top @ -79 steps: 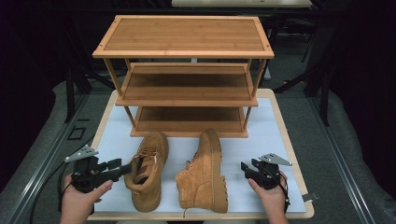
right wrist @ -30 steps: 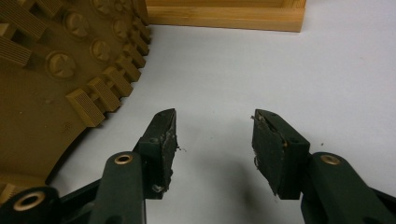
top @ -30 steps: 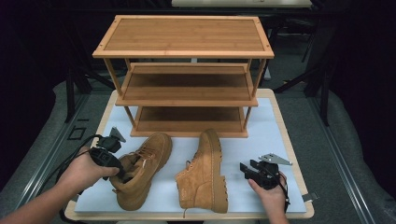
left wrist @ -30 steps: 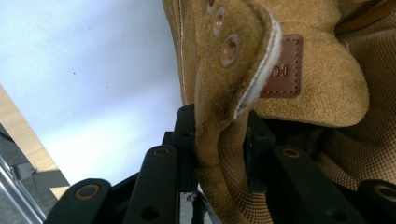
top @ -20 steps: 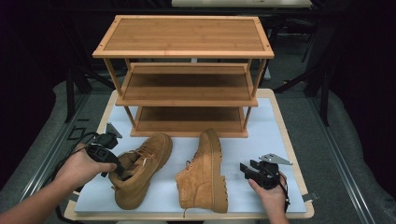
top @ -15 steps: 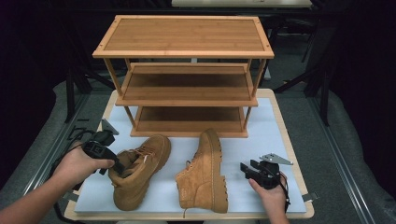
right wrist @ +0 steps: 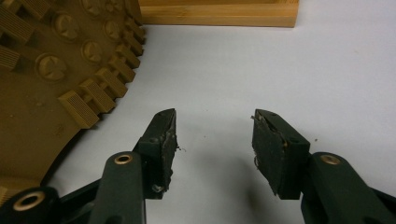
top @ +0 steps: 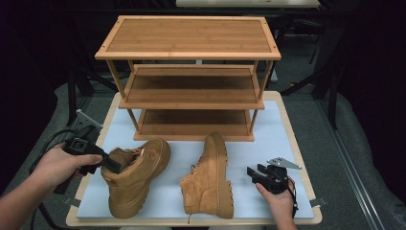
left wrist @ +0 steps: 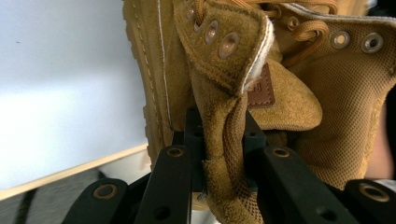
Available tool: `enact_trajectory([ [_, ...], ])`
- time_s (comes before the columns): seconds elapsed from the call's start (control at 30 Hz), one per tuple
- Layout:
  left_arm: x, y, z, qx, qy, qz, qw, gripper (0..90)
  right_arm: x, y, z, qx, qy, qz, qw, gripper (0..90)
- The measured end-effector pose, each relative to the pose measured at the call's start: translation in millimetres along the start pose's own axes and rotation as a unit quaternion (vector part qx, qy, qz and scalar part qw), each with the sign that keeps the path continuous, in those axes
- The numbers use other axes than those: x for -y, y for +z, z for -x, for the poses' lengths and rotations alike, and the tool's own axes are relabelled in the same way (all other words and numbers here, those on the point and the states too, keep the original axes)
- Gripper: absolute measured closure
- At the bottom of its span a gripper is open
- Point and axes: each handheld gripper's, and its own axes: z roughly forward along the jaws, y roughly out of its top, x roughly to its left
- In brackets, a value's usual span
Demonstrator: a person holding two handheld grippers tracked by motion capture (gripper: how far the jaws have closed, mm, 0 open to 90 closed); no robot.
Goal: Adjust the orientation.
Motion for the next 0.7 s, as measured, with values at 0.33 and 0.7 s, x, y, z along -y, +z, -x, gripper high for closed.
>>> enact_trajectory([
  [0.33, 8.5, -10.8, -10.4, 0.069, -0.006, 0.027, 0.9972, 78.9, -0.5, -2.0, 0.9, -0.004, 0.001, -0.004, 1.0, 49.3],
  [0.7, 12.4, -34.6, -3.6, 0.11, -0.005, 0.057, 0.9922, 78.9, -0.1, -2.2, 3.3, -0.005, 0.012, -0.002, 0.9999, 49.3],
])
